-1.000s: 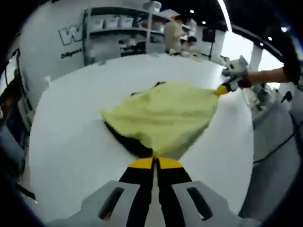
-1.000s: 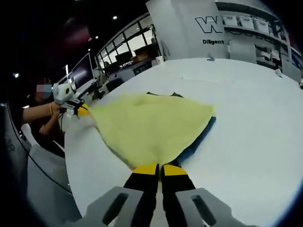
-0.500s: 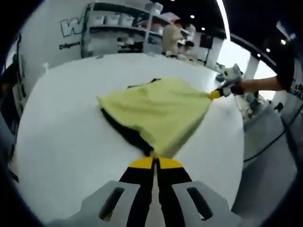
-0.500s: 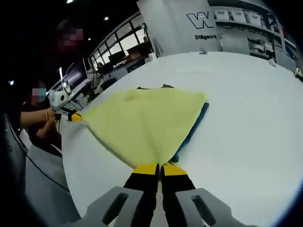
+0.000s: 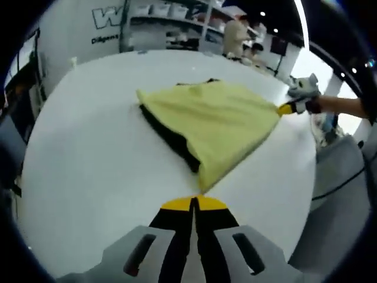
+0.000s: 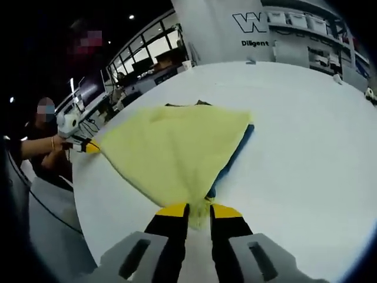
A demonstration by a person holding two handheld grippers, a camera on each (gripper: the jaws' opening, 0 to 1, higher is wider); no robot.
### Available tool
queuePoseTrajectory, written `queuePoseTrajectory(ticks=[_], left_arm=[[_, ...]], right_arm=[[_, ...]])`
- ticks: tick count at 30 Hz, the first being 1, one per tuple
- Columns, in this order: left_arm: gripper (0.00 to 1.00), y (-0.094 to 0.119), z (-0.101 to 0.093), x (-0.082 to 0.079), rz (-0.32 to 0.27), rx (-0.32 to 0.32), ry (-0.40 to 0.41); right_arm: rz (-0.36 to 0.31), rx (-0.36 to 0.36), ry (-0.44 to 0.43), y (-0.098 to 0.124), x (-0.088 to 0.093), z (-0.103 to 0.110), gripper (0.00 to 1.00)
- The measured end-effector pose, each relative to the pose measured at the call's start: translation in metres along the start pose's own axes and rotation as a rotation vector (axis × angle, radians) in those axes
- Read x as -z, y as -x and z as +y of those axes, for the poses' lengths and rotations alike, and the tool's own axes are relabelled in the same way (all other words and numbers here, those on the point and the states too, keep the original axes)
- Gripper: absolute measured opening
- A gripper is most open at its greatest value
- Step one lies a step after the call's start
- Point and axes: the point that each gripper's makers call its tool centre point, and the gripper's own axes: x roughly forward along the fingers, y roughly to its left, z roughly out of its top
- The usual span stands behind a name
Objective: Fold the garment on the visible template until the final outline fits inside the template.
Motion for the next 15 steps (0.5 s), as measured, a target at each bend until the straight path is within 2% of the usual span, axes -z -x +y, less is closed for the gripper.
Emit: queuePoseTrajectory(ticks=[3, 4, 5, 7, 10, 11, 12, 14, 15], left_arm=[[0.01, 0.006, 0.009, -0.004, -0.030, -0.017, 0.017], [0.02, 0.008, 0.013, -0.010, -0.060, -0.016, 0.049], [0.03, 0.006, 0.010, -0.019, -0.096, -0.021, 0.089], [0.05, 0.003, 0.007, -0.025, -0.124, -0.018, 0.154], [0.08, 0.000, -0.001, -0.033, -0.151, 0.012, 0.163], [0.11, -0.003, -0.006, -0.041, -0.180, 0.031, 0.172], [0.19, -0.006, -0.004, -0.045, -0.196, 0.029, 0.177], [0.32, -0.010, -0.006, -0.046, -0.191, 0.027, 0.178], [0.36, -0.012, -0.007, -0.048, -0.196, 0.023, 0.182]], right_arm=[[-0.013, 0.007, -0.003, 0.003, -0.005, 0.000, 0.15], [-0.020, 0.007, -0.006, 0.003, -0.007, 0.000, 0.15], [-0.029, 0.008, -0.014, 0.004, -0.010, -0.001, 0.16], [-0.055, -0.011, -0.053, 0.001, -0.017, -0.001, 0.16], [-0.071, -0.028, -0.080, -0.002, -0.022, 0.004, 0.16], [-0.077, -0.028, -0.085, -0.003, -0.024, 0.006, 0.16], [-0.081, -0.028, -0.092, -0.005, -0.027, 0.007, 0.15], [-0.071, -0.021, -0.091, -0.009, -0.028, 0.006, 0.16], [-0.058, -0.018, -0.092, -0.010, -0.027, 0.008, 0.16]])
